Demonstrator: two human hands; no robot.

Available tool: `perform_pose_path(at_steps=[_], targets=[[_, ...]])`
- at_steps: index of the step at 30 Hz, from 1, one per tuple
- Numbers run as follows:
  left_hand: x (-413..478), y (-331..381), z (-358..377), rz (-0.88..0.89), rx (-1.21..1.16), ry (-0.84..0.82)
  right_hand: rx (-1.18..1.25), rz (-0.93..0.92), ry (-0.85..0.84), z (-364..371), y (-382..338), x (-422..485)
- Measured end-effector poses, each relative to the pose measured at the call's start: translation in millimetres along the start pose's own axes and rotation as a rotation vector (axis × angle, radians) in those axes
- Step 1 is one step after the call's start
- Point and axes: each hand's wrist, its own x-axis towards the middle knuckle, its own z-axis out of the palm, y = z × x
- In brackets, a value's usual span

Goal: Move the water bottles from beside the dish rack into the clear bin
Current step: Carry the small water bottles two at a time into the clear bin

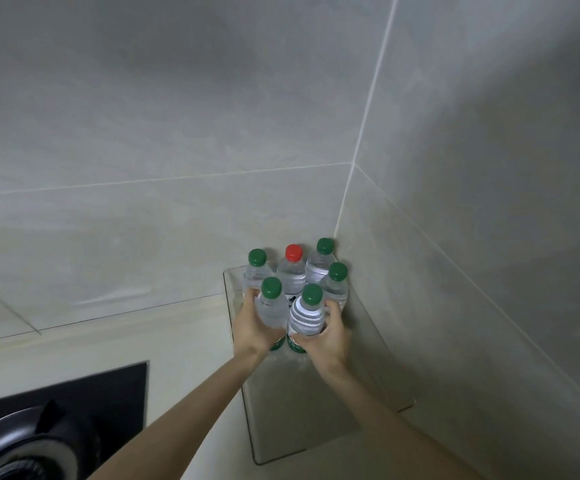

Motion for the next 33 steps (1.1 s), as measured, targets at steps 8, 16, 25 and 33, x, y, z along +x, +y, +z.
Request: perform_pose_path(at_steps=[8,16,25,33], targets=[[3,-2,4,-0.075,-0.021,0.032,0.093,0.044,0.187,28,1,2],[1,-3,5,-0.201,-0.173,0.010,0.089,0.180,0.323,27,-8,-5],[-17,35,-40,-0.243,-0.210,-0.146,0.063,0.282,-0.023,-10,-29,-16],[-62,82,-98,-0.191,-0.223,-0.253,0.101,0.225,-0.193,-68,-94,-59]])
